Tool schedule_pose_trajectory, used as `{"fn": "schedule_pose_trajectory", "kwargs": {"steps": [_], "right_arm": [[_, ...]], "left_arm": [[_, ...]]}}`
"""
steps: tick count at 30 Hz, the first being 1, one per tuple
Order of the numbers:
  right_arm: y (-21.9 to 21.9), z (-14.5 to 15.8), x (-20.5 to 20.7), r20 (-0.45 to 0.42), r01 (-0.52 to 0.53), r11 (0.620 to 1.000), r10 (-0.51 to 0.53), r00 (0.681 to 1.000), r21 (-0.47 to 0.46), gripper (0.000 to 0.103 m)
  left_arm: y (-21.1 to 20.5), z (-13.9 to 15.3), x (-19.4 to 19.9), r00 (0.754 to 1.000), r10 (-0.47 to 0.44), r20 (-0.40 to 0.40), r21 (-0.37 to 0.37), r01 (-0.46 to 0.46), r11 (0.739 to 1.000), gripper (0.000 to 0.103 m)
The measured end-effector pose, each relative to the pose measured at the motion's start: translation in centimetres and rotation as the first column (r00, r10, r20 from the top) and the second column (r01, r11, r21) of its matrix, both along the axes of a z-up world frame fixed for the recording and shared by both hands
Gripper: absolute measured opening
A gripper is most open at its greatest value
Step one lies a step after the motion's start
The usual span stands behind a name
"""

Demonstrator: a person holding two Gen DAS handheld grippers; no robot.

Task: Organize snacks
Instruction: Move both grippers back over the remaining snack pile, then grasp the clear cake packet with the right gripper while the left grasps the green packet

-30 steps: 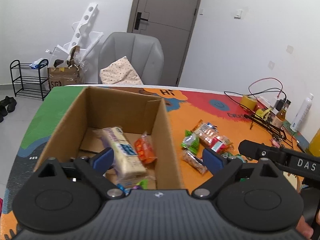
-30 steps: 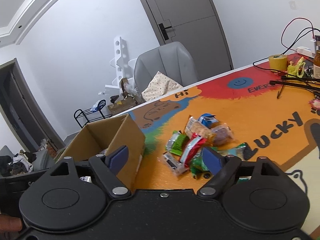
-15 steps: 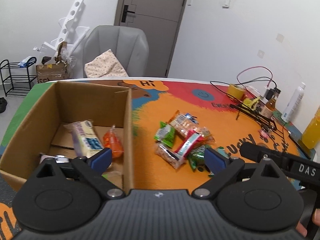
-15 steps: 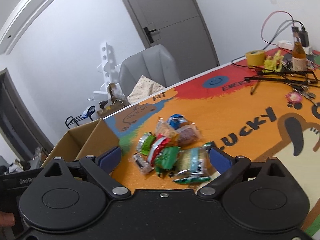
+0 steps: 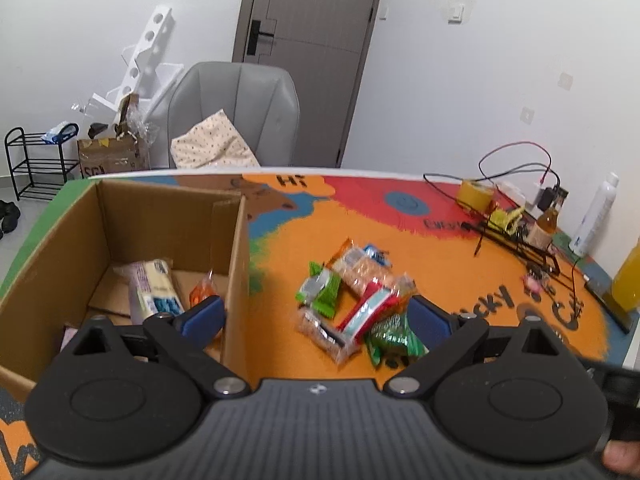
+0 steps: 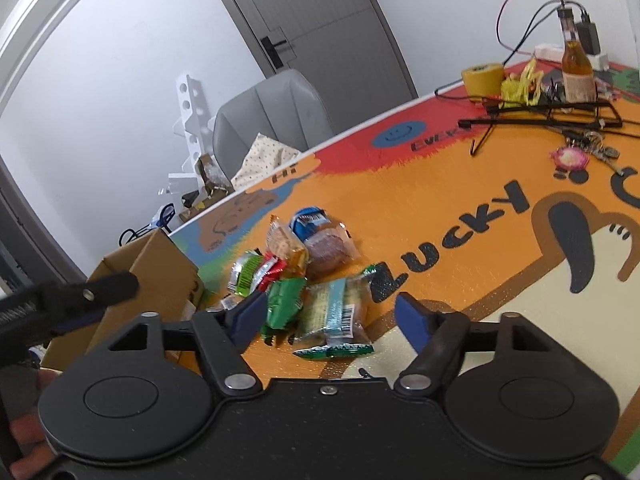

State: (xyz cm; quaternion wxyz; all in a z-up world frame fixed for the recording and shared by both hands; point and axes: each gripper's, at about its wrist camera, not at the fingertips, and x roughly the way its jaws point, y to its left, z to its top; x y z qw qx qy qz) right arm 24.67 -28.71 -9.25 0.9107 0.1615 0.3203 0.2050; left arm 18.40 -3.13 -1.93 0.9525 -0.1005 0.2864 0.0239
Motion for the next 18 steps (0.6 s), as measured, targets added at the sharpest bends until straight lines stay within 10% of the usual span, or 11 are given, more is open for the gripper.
{"fn": "schedule_pose_trajectory", "kwargs": {"steps": [11,18], "right_arm": [[0.9,-2.1,2.1,-0.057,-0.039,0.999,0.038,0.998,-0.017,0.065],[1.5,-3.1,3.5,-0.064,-0.060,0.998,0.057,0.996,-0.037,0.037]], "left_arm": [[-2.7,-1.1,1.8,0.998,-0.061,-0.020,0.004,0.061,0.998,0.086],[-3.4,-2.9,3.5,0.994,-0.083,-0.071,-0.002,0.083,0.997,0.065]]}}
